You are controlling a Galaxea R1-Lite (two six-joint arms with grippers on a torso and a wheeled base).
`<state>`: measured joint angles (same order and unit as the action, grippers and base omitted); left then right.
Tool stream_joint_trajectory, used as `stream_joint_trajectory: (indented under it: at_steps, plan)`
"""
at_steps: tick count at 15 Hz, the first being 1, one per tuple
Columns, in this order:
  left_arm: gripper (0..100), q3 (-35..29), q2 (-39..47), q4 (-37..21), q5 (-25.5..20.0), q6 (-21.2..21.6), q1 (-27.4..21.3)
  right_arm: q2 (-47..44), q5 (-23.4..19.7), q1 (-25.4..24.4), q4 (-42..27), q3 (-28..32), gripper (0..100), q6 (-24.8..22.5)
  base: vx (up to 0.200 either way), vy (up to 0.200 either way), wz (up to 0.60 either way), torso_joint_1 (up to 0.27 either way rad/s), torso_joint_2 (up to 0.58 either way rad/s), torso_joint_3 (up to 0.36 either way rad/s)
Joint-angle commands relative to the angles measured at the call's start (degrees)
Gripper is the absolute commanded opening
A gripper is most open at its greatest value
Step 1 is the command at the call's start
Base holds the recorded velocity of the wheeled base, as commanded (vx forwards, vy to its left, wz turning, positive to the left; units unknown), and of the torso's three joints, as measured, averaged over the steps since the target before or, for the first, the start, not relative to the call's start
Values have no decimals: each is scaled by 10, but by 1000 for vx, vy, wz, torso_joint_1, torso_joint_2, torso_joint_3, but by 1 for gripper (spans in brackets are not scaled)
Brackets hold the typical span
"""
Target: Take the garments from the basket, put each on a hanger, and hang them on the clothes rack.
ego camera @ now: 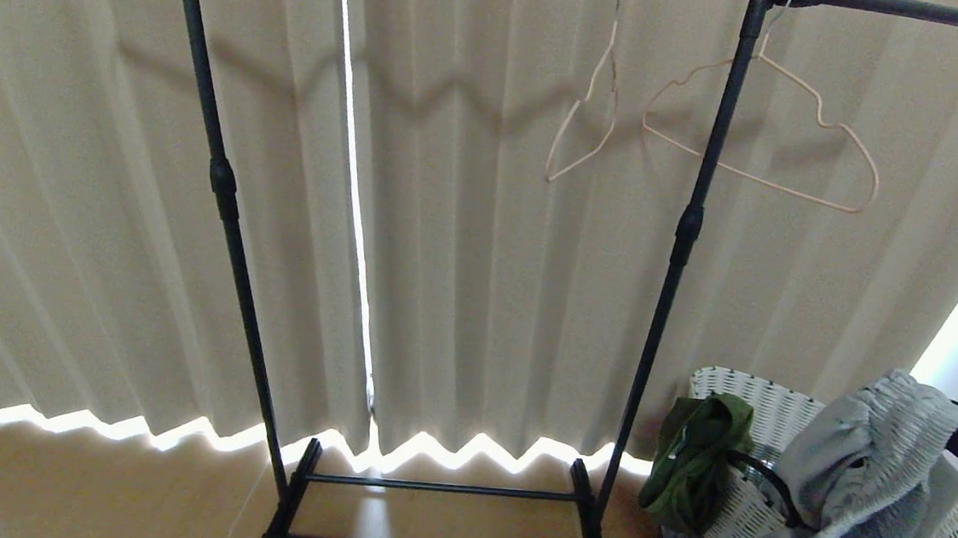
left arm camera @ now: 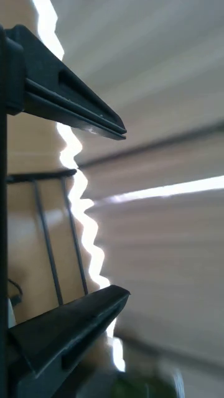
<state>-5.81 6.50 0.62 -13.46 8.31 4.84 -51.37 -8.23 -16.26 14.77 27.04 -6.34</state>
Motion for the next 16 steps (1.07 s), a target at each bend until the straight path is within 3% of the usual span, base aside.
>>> stream_joint_trajectory:
  at_steps: [1,4,6,8,12,14,15,16]
  plan:
    - [100,-102,106,2,-60,-1,-1,-73,1,-55,0,68,0,0,0,0,0,0,0,0]
    - [100,-220,294,48,-65,-4,-19,-144,0,-78,8,151,0,0,0,0,0,0,0,0]
    - [100,-256,374,103,-63,-13,-78,-165,0,-83,10,180,0,3,0,0,0,0,0,0]
    - [100,-282,469,166,-38,-43,-190,-166,0,-98,11,197,0,6,0,0,0,0,0,0]
    - [100,-299,634,287,98,-76,-394,-162,0,-129,11,229,0,26,0,0,0,0,0,0]
    - [100,-293,686,315,127,-84,-449,-166,0,-138,11,241,0,46,0,0,0,0,0,0]
    - [100,-297,747,335,141,-99,-509,-167,0,-157,11,250,0,63,0,0,0,0,0,0]
    - [100,-302,774,344,141,-110,-536,-166,0,-163,10,253,0,63,0,0,0,0,0,0]
